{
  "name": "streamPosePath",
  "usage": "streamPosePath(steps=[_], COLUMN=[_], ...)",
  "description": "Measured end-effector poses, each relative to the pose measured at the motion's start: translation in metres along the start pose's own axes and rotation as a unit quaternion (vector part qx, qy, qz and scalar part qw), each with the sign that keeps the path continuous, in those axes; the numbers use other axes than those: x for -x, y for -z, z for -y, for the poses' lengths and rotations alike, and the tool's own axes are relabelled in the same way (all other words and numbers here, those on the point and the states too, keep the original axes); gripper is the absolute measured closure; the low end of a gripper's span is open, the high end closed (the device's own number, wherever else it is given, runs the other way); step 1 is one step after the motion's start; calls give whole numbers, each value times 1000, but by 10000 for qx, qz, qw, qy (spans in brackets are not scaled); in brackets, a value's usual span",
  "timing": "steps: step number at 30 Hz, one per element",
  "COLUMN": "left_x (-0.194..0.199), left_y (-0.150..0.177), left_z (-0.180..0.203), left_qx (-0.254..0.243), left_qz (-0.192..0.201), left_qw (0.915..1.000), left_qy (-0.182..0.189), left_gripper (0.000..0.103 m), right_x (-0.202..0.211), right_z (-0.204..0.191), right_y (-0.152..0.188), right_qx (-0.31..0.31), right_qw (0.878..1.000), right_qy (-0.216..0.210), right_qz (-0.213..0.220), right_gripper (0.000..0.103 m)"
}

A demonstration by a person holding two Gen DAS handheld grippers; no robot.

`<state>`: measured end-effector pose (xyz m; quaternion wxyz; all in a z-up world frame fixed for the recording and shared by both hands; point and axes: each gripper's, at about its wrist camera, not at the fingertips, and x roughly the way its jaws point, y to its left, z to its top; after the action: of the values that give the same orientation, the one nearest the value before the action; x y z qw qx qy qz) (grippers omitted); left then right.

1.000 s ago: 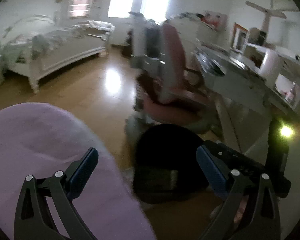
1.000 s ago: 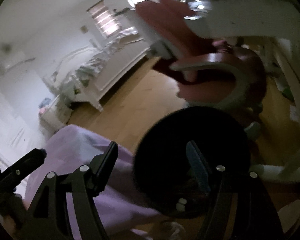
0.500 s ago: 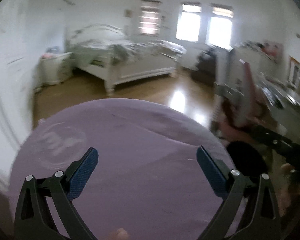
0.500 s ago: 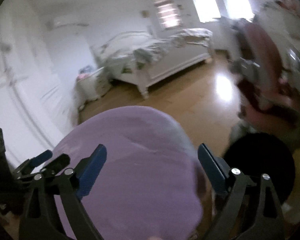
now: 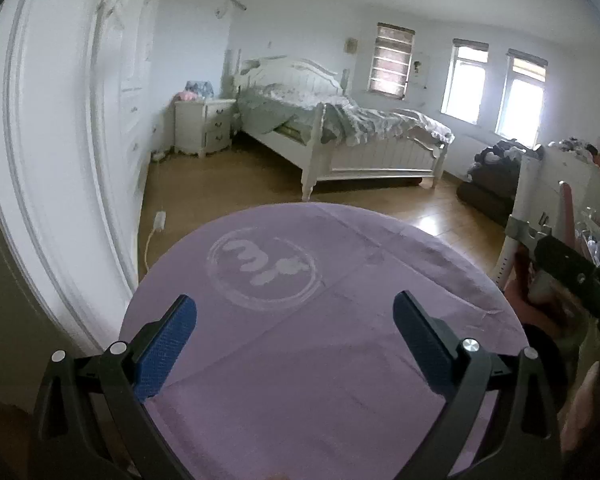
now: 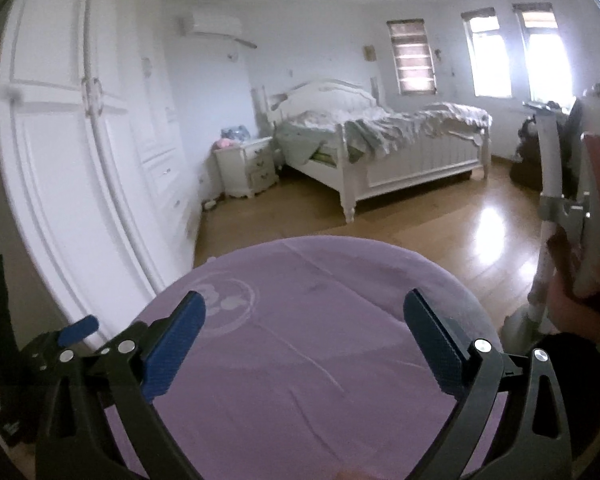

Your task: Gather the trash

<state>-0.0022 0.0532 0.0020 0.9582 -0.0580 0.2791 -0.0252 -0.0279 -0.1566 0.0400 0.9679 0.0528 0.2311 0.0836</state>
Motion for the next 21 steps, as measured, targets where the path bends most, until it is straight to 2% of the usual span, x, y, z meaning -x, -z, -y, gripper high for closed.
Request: streamPosePath(steps=[8,21], left_x=[4,11], left_y=[12,19], left_z=[-14,-2], left_qx=[15,-149], left_qz=[-149,-205], left_qw=[9998,9993], left_qy=[142,263], left_gripper=[5,5], right_x=[-1,7], right_z=[-17,-18], right_y=[8,15], right_qx=[177,217], right_qw=[9998,9998], right_qy=[-19,-49], right_qz=[-12,18], right_gripper=[5,5])
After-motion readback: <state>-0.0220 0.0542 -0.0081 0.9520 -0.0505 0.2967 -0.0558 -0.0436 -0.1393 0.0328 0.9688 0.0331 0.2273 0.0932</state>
